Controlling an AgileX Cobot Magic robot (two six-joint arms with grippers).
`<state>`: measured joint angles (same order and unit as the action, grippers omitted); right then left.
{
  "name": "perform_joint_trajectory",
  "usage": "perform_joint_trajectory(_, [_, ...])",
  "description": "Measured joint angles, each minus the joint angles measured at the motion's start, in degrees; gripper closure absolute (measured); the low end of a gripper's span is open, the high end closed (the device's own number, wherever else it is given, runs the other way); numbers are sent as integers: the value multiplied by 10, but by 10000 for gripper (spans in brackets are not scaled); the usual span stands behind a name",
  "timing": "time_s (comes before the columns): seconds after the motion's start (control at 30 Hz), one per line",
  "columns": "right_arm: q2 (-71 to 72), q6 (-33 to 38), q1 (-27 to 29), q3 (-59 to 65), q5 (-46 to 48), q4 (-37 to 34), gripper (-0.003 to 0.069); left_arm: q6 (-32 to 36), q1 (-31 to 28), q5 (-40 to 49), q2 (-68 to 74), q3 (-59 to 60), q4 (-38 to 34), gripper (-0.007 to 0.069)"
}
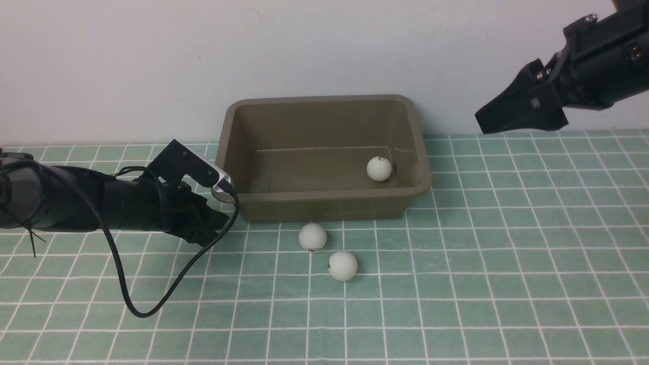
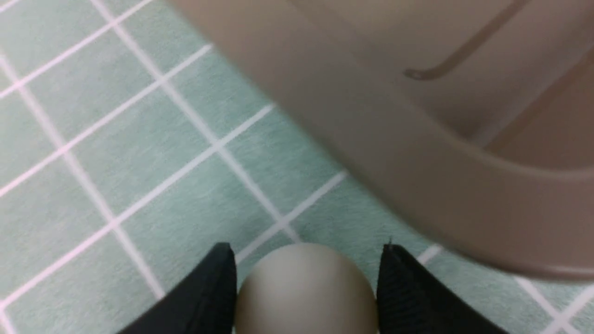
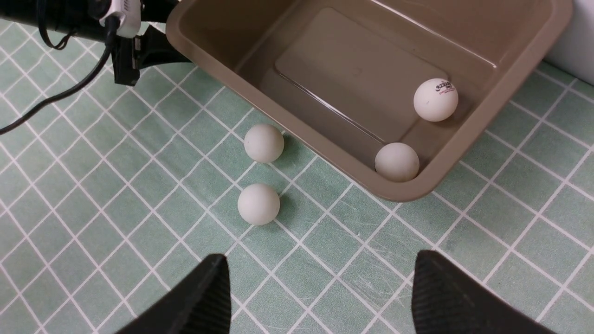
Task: Put the table tennis balls in the box on the green coffee tablecloth.
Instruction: 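Reach for and grasp a ping pong ball on the table beside the basket, then drop the ball into the bin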
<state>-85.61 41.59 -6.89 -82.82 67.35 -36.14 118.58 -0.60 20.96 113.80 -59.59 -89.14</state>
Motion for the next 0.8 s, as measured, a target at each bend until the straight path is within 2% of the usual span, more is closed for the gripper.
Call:
perform_joint_trajectory(0.4, [0,0,0,0,0,0,186,-42,1,-84,-24,0,-3,276])
perform_joint_trajectory(0.7, [0,0,0,0,-1,-2,186,-44,1,-80,-72,0,-6,276])
perform_joint_trajectory(0.8, [0,1,0,0,-1,-2,186,-44,1,-44,-100,0,-22,276])
